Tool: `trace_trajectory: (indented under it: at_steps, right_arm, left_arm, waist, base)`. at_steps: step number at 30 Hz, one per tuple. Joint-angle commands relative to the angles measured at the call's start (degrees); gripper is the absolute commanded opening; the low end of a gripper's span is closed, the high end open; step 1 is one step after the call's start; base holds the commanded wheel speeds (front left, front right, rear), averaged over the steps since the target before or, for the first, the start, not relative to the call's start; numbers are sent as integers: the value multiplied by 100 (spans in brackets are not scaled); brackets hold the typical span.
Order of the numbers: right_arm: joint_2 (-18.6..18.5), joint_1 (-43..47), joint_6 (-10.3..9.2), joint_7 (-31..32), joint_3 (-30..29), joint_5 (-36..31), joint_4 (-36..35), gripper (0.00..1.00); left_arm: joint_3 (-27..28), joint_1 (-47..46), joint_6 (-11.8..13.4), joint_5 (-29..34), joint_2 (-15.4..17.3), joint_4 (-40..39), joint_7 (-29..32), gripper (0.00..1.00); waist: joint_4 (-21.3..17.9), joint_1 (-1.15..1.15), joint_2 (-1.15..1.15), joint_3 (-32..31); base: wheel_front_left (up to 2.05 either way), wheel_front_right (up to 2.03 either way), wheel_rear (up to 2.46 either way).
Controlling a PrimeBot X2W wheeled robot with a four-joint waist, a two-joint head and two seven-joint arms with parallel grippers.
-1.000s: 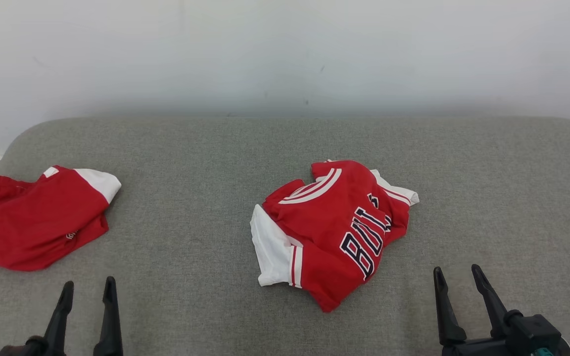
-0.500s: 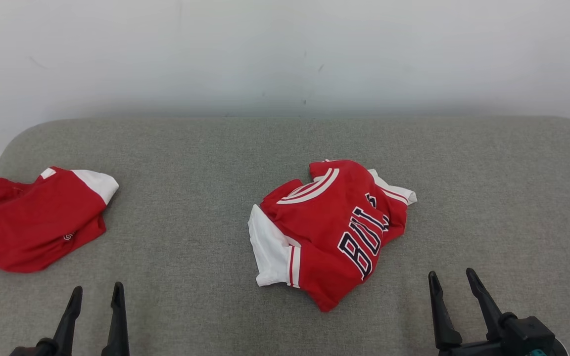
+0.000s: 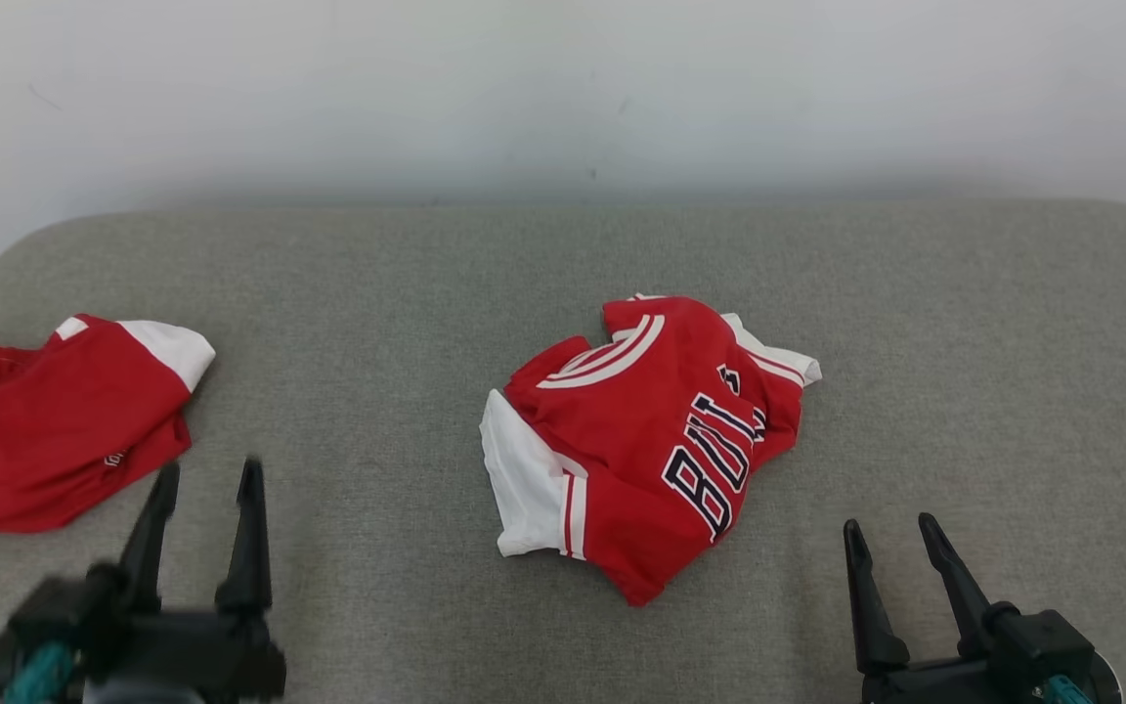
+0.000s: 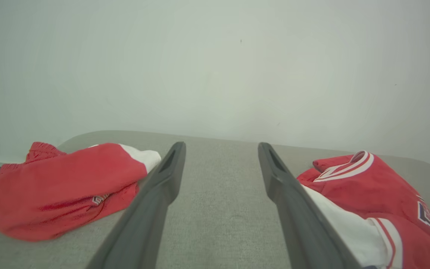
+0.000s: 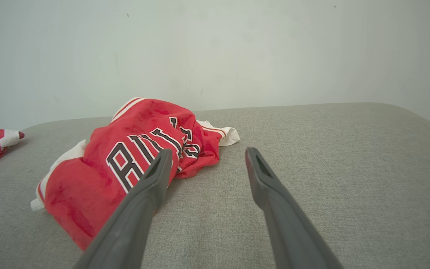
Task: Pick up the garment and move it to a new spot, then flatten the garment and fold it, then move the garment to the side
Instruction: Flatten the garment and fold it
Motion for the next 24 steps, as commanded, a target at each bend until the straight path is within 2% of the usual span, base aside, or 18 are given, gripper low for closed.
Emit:
trace_trajectory:
  at_steps: [1, 8, 12, 24]
  right_arm:
    - [-10, -46, -12, -12, 25, -25, -7, 100]
    - [-10, -311, -12, -25, 52, 18, 25, 100]
    - [-10, -417, -12, -36, 38, 90, 57, 100]
    - [-9, -556, -12, -34, 28, 185, -12, 100]
  left_arm:
    - [-44, -202, 1, -44, 70, 14, -3, 100]
    - [-824, -1643, 2, -350, 456, 457, -3, 100]
    - [-1338, -2291, 2, -539, 667, 976, 28, 100]
    - [-2712, -2955, 1, -1171, 989, 2718, 515, 100]
  waist:
    - [-60, 0, 0, 127]
    - [-441, 0, 0, 563]
    - [-725, 0, 0, 767]
    - [-1251, 0, 0, 1085]
  base:
    - [0, 0, 0]
    - [0, 0, 0]
    - [0, 0, 0]
    - [0, 0, 0]
